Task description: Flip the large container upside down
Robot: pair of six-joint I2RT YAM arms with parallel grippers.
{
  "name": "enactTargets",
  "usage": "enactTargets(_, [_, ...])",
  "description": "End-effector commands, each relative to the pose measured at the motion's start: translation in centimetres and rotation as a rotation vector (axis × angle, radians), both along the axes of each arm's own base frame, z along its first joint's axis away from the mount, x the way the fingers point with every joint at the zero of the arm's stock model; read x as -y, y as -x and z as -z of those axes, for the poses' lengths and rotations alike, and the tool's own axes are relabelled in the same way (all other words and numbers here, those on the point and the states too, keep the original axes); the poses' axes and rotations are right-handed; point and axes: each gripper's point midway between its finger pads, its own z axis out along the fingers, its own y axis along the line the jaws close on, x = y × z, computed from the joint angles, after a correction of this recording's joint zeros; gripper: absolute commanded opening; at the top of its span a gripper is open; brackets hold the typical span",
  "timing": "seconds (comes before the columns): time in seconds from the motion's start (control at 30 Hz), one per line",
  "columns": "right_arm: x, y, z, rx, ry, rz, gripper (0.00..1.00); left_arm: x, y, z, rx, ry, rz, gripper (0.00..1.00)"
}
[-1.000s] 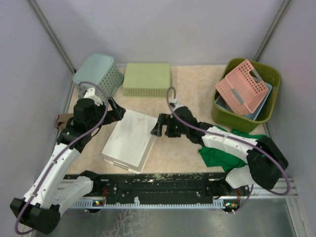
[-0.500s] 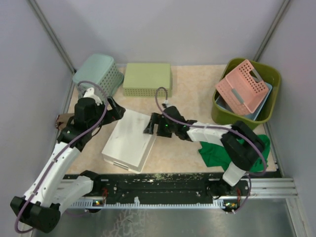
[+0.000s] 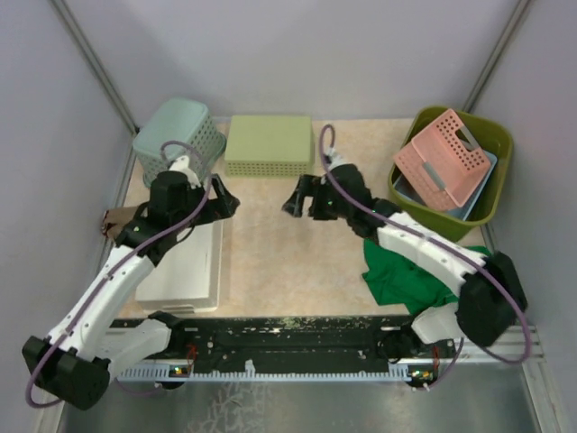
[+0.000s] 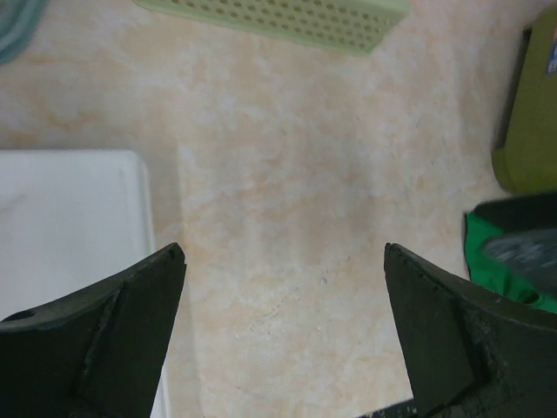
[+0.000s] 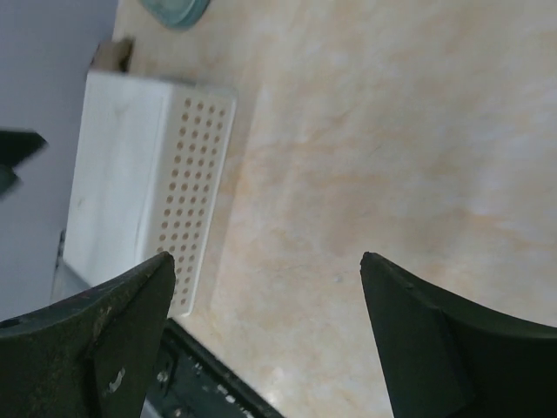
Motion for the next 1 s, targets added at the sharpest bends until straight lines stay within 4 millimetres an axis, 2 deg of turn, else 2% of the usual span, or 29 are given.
enactTargets(0.0, [12.5, -3.1, -7.7, 0.276, 0.307, 0.333, 0.89, 5.7, 0.9, 1.7, -0.068, -0.021, 0.192, 1.00])
enactTargets(0.07, [17.6, -3.5, -12.0, 0.360, 0.331, 0.464, 0.91, 8.9, 1.8, 3.6, -0.119, -0.063, 0.269, 1.00])
enactTargets(0.1, [19.4, -3.4, -13.8, 0.400, 0.325, 0.504, 0.93, 10.3, 2.3, 4.9, -0.164, -0.060, 0.321, 1.00])
enactTargets(0.17, [23.0, -3.3, -16.7, 0.466, 0.317, 0.606, 0.95, 12.4, 3.3, 7.3, -0.266, -0.041, 0.404, 1.00])
enactTargets(0.2, [24.7, -3.4, -17.7, 0.493, 0.327, 0.658, 0.96, 12.6, 3.5, 8.7, -0.307, -0.049, 0.414, 1.00])
enactTargets(0.27, [28.0, -3.8, -19.0, 0.515, 0.379, 0.772, 0.97, 12.3, 3.6, 11.0, -0.371, -0.086, 0.406, 1.00])
enactTargets(0.33, [31.0, -4.4, -19.3, 0.487, 0.459, 0.844, 0.98, 11.2, 3.6, 12.7, -0.424, -0.137, 0.359, 1.00])
enactTargets(0.47, [35.2, -6.0, -19.1, 0.424, 0.609, 0.886, 0.99, 7.9, 3.4, 14.5, -0.501, -0.188, 0.280, 1.00])
enactTargets(0.57, [36.5, -7.2, -18.0, 0.360, 0.647, 0.885, 0.99, 5.1, 2.9, 15.3, -0.540, -0.138, 0.230, 1.00])
enactTargets(0.77, [34.7, -9.9, -15.0, 0.279, 0.579, 0.753, 0.99, -0.2, 0.5, 14.9, -0.511, -0.186, 0.074, 1.00])
enactTargets(0.87, [33.9, -10.4, -14.6, 0.273, 0.552, 0.709, 0.99, -0.5, -0.3, 14.0, -0.493, -0.200, 0.067, 1.00])
enactTargets(0.97, [33.8, -11.0, -14.2, 0.253, 0.559, 0.699, 0.99, 0.9, -0.5, 12.6, -0.464, -0.165, 0.127, 1.00])
